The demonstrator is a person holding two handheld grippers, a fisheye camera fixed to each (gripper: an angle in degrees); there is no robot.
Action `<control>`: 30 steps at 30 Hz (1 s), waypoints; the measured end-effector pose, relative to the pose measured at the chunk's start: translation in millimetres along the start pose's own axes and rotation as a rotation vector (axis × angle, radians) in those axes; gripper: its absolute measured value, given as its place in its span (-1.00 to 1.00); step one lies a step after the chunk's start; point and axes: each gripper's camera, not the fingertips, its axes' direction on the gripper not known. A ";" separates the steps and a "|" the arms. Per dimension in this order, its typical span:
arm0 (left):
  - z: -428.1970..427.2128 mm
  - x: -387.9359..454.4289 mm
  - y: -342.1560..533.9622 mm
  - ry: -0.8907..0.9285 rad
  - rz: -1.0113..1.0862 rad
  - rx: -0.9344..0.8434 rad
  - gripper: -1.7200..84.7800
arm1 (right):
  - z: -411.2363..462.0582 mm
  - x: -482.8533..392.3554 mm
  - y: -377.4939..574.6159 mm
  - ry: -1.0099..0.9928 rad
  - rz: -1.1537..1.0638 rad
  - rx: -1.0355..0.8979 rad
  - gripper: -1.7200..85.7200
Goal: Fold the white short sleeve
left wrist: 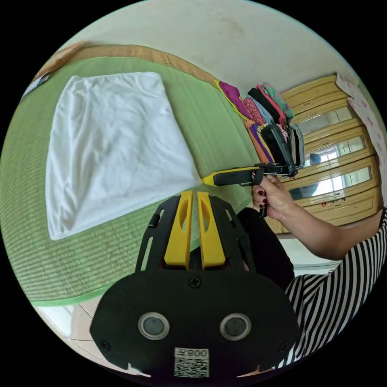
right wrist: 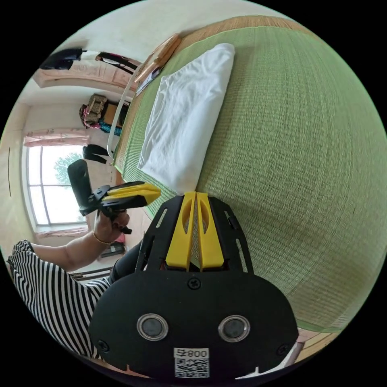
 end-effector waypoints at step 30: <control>25.3 -59.0 17.9 0.274 -0.182 0.096 -0.95 | -23.4 137.7 22.2 -0.603 0.207 0.082 -0.75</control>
